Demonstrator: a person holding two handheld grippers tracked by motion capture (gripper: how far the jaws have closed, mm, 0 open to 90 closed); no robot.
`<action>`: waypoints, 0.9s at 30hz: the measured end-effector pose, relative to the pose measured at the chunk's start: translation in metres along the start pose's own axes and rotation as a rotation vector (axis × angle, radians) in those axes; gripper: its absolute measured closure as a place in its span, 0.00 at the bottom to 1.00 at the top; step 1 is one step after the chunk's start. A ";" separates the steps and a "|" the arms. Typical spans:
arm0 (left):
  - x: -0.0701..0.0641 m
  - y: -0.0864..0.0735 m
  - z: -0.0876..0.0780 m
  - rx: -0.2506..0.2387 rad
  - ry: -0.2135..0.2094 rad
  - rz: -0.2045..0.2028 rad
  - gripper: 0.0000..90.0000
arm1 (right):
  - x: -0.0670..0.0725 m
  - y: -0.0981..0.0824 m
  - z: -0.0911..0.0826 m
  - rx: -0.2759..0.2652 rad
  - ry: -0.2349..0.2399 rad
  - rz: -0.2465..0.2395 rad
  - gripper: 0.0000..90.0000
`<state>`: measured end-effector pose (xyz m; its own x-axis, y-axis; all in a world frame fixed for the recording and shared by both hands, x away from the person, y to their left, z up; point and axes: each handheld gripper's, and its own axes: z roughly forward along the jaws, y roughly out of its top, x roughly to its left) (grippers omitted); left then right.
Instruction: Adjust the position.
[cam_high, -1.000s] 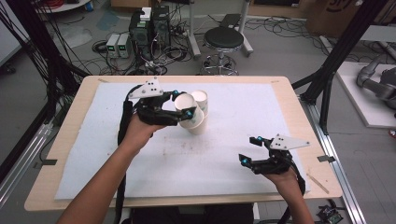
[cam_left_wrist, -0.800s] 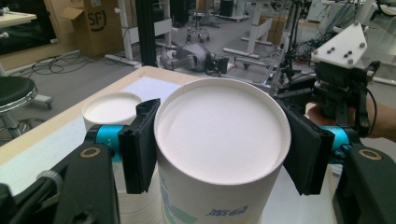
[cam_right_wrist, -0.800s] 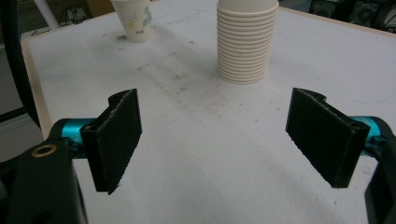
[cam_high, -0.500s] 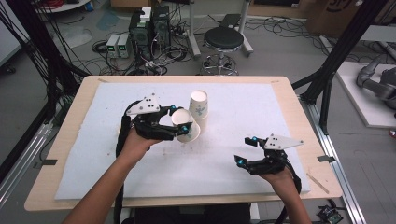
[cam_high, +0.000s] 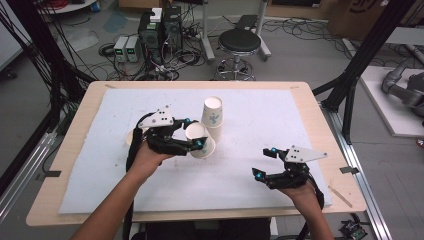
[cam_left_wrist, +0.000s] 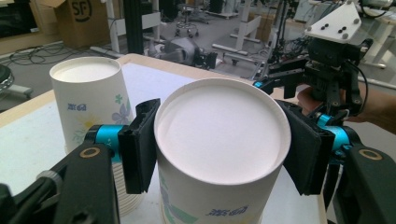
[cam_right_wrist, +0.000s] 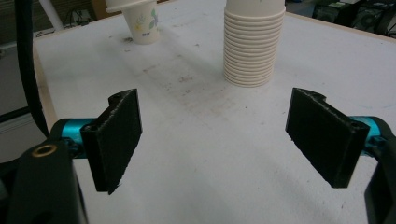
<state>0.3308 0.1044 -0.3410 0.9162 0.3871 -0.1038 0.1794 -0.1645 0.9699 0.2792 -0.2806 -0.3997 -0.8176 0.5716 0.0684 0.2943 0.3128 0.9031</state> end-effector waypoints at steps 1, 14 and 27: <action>0.000 0.000 0.001 -0.001 -0.004 0.002 0.40 | 0.000 0.000 0.000 0.000 0.002 0.002 0.21; -0.016 -0.011 0.010 0.013 -0.072 0.016 0.40 | 0.011 0.003 0.011 0.011 0.072 -0.039 0.21; -0.030 -0.019 0.025 0.065 -0.185 0.044 0.40 | 0.026 0.010 0.028 0.014 0.168 -0.078 0.21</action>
<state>0.3089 0.0734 -0.3614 0.9728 0.2056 -0.1065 0.1552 -0.2378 0.9588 0.2750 -0.2412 -0.4005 -0.9092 0.4106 0.0691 0.2322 0.3623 0.9027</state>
